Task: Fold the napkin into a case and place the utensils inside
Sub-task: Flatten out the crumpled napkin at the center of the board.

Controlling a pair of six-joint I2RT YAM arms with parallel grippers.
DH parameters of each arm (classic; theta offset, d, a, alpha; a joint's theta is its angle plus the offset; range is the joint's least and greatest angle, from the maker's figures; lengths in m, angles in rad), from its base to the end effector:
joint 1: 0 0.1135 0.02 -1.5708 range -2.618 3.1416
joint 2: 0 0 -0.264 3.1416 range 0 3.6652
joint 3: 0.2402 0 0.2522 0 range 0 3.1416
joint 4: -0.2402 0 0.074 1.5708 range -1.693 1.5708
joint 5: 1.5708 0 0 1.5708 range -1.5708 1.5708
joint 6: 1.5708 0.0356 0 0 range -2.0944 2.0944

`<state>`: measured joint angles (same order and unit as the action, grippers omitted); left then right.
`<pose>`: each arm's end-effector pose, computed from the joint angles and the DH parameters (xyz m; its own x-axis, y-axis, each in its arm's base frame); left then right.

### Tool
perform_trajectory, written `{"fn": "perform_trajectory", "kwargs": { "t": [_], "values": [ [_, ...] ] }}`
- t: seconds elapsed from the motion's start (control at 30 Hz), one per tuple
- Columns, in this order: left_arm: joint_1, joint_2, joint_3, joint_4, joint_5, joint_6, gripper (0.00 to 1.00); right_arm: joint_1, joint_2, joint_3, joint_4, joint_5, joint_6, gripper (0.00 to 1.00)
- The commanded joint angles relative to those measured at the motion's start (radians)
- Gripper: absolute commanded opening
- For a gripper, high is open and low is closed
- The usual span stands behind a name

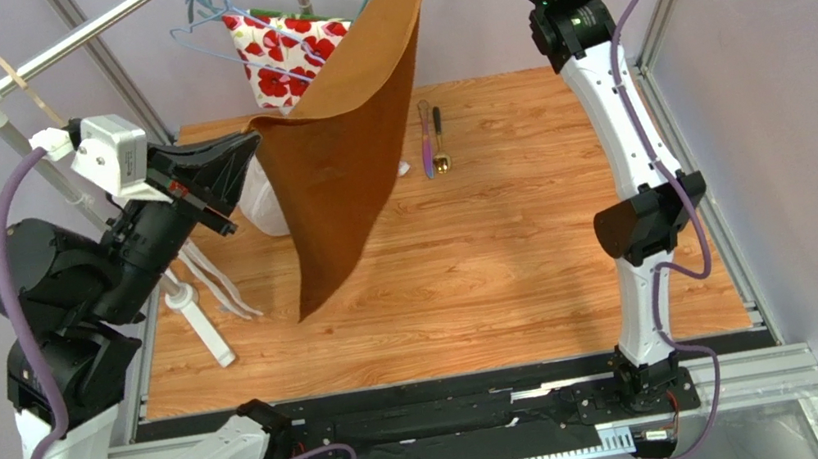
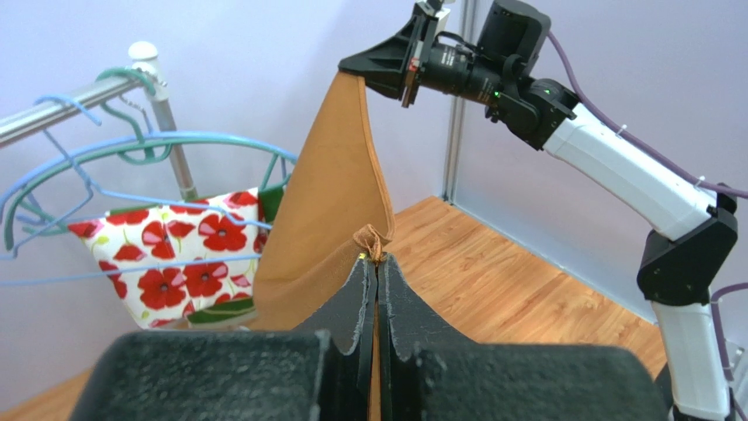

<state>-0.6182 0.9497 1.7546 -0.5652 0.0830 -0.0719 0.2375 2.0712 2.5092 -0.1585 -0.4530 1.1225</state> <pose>0.0792 -0.0599 0.5723 0.1468 -0.1922 -0.9703 0.6554 0.7536 -0.0501 0.4288 0.1198 0.5326 -0.4429 0.7265 -0.5254 -0.5105 0.2774 0.8139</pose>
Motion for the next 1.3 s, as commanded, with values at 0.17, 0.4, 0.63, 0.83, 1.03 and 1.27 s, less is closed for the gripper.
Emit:
{"fn": "perform_trajectory", "kwargs": {
  "t": [0.17,0.4,0.63,0.83,1.03,1.27],
  "values": [
    [-0.104,0.199,-0.122,0.039,0.290,-0.028,0.00,-0.213,-0.250,-0.507,0.038,-0.137,-0.114,0.00],
    [-0.377,0.516,-0.282,0.316,0.388,-0.117,0.00,-0.427,-0.255,-0.769,-0.252,-0.217,-0.499,0.00],
    [-0.586,0.937,-0.151,0.327,0.399,-0.123,0.00,-0.613,-0.139,-0.797,-0.521,-0.262,-0.748,0.00],
    [-0.630,1.095,-0.032,0.329,0.446,-0.164,0.00,-0.649,-0.063,-0.773,-0.556,-0.179,-0.751,0.00],
    [-0.650,1.167,-0.015,0.361,0.491,-0.198,0.00,-0.649,-0.036,-0.733,-0.578,-0.038,-0.747,0.00],
    [-0.653,1.233,0.091,0.283,0.452,-0.190,0.16,-0.649,-0.014,-0.695,-0.676,0.147,-0.756,0.04]
  ]
}}
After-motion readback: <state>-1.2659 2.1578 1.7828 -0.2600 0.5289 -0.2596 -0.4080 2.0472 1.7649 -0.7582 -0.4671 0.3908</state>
